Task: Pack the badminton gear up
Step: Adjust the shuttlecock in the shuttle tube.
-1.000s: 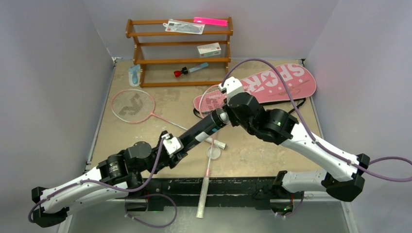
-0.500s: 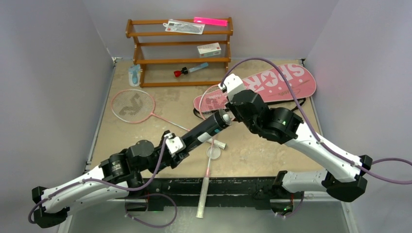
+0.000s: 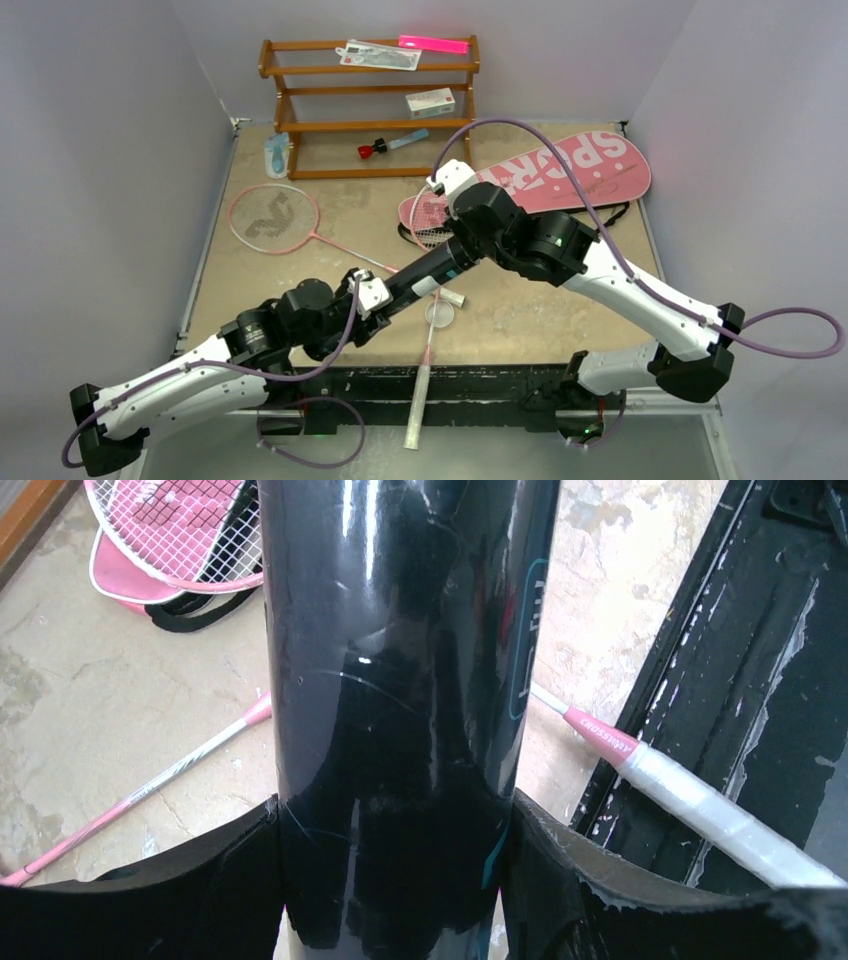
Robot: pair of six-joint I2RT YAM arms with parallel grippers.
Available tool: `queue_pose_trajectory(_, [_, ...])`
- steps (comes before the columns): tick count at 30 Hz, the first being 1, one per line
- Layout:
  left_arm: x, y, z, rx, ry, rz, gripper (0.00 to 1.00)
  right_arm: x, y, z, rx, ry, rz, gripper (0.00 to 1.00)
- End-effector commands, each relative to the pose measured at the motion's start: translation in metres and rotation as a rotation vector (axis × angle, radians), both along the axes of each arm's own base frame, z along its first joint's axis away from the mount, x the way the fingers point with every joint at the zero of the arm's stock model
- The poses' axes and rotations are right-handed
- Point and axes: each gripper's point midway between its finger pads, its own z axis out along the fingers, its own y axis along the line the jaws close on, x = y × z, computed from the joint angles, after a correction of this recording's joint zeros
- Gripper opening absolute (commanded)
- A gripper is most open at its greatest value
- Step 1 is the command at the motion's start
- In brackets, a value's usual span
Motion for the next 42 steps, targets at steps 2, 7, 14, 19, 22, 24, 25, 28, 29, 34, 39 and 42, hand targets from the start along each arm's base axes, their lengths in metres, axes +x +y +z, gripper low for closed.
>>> queue_pose_trajectory(2, [0.015,-0.013,0.041,-0.147,-0.083,0.013,0.00,0.005,-0.037,0.017,0.032,-0.080,-0.184,0.00])
queue_pose_trajectory(7, [0.014,-0.011,0.040,-0.153,-0.080,0.008,0.00,0.018,-0.072,0.002,-0.096,-0.084,-0.284,0.00])
queue_pose_trajectory(14, [0.012,-0.014,0.037,-0.147,-0.069,-0.017,0.00,0.006,-0.022,-0.003,0.038,0.002,-0.051,0.00])
queue_pose_trajectory(19, [0.011,-0.016,0.033,-0.131,-0.052,-0.034,0.00,-0.020,0.012,0.001,0.148,0.069,0.161,0.00])
queue_pose_trajectory(22, [0.012,-0.017,0.033,-0.132,-0.047,-0.032,0.00,-0.024,0.012,-0.012,0.090,0.099,0.183,0.00])
queue_pose_trajectory(24, [0.012,-0.018,0.032,-0.134,-0.040,-0.039,0.00,-0.027,0.009,-0.024,0.040,0.128,0.186,0.00])
queue_pose_trajectory(25, [0.012,-0.018,0.031,-0.135,-0.036,-0.044,0.00,-0.029,0.009,-0.032,0.013,0.150,0.194,0.00])
queue_pose_trajectory(28, [0.012,-0.021,0.027,-0.123,-0.010,-0.058,0.00,-0.032,0.007,-0.053,-0.072,0.203,0.176,0.00])
queue_pose_trajectory(29, [0.013,-0.022,0.027,-0.121,0.000,-0.056,0.00,-0.030,0.006,-0.059,-0.096,0.210,0.152,0.00])
queue_pose_trajectory(34, [0.020,-0.023,0.024,-0.122,0.034,-0.034,0.00,-0.015,0.006,-0.065,-0.116,0.191,0.033,0.00])
queue_pose_trajectory(39, [0.023,-0.024,0.020,-0.115,0.065,-0.033,0.00,-0.009,0.007,-0.063,-0.166,0.164,-0.030,0.00])
queue_pose_trajectory(42, [0.025,-0.024,0.020,-0.110,0.067,-0.033,0.00,-0.009,0.000,-0.065,-0.168,0.165,-0.075,0.00])
